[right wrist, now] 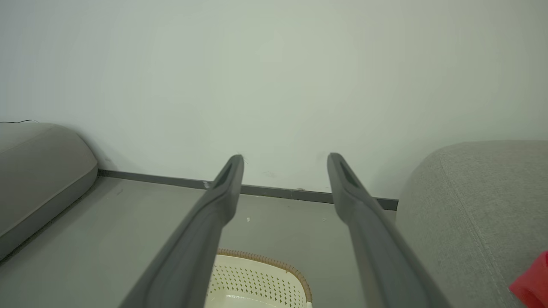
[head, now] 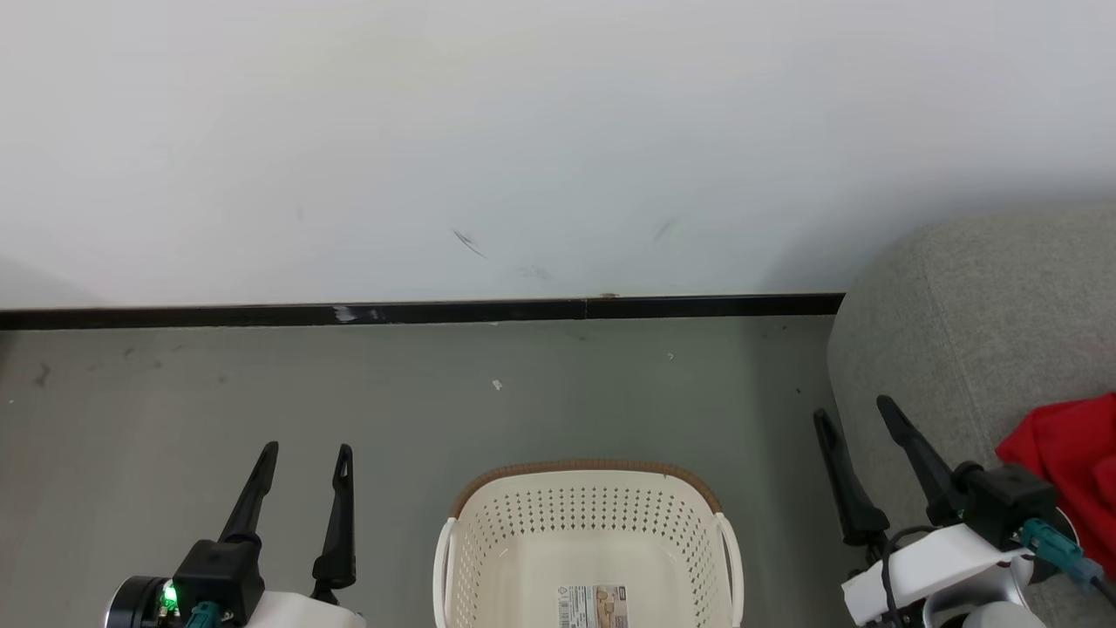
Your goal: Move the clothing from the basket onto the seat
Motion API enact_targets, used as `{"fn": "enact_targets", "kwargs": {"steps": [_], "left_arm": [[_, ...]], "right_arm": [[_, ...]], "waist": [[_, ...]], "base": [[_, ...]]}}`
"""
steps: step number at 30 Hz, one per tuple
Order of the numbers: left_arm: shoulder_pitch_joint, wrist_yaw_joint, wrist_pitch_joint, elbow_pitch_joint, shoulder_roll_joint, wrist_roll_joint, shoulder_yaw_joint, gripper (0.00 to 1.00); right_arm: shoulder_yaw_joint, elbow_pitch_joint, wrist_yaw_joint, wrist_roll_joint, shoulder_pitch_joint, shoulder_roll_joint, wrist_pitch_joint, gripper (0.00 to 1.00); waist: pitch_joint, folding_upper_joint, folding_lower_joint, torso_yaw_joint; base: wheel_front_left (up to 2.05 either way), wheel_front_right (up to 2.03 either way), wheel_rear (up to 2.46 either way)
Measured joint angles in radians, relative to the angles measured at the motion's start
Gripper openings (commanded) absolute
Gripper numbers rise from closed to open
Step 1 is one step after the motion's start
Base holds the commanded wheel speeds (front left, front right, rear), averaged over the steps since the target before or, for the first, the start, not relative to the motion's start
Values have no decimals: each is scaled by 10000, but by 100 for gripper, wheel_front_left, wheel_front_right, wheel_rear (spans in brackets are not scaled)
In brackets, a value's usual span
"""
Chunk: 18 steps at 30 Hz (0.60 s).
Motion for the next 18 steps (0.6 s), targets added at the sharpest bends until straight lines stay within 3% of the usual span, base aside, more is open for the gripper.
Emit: {"fn": "enact_targets", "kwargs": {"steps": [12,18], "left_arm": [[143,-474,0,403,-21,19,-293,100],[174,-489,0,587,-13,33,-324,100]], "right_arm": [[-230,-314,0,-330,1170,151,0,100],[50,-522,0,-128,1435,150,0,100]], "waist": [[-759,0,0,193],[-994,0,0,108]], "base": [[0,0,0],[0,0,0]]}}
